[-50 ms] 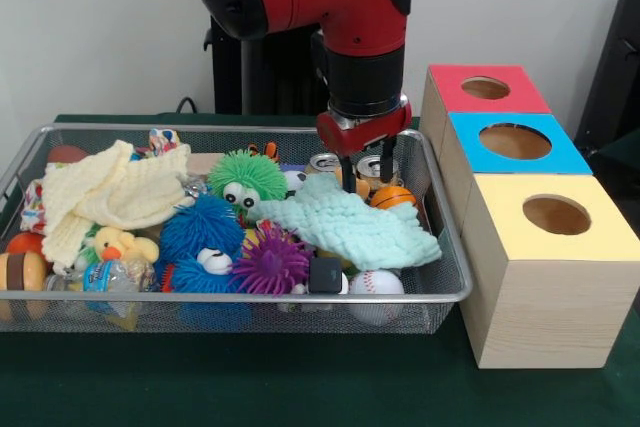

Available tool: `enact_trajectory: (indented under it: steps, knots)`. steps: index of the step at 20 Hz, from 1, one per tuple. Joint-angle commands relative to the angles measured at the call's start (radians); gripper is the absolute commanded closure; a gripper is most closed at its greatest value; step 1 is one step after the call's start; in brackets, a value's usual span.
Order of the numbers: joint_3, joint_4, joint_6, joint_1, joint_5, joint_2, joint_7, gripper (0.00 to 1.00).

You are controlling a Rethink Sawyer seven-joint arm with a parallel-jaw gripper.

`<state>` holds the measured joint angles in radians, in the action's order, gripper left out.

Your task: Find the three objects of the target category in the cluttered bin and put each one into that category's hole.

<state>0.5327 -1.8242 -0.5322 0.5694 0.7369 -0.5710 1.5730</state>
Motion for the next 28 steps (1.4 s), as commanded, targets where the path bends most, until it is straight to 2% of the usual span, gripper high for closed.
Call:
enact_trajectory:
  steps: [1,15,22,28]
  knots:
    - [0.019,-0.004,-0.040,0.018,0.108,0.042,-0.193,0.00]
    - [0.010,0.016,-0.030,0.010,0.161,0.079,-0.165,0.00]
    - [-0.013,-0.024,-0.010,0.003,0.189,0.063,-0.121,0.00]
    - [0.002,-0.030,-0.040,0.014,0.179,0.039,-0.144,0.00]
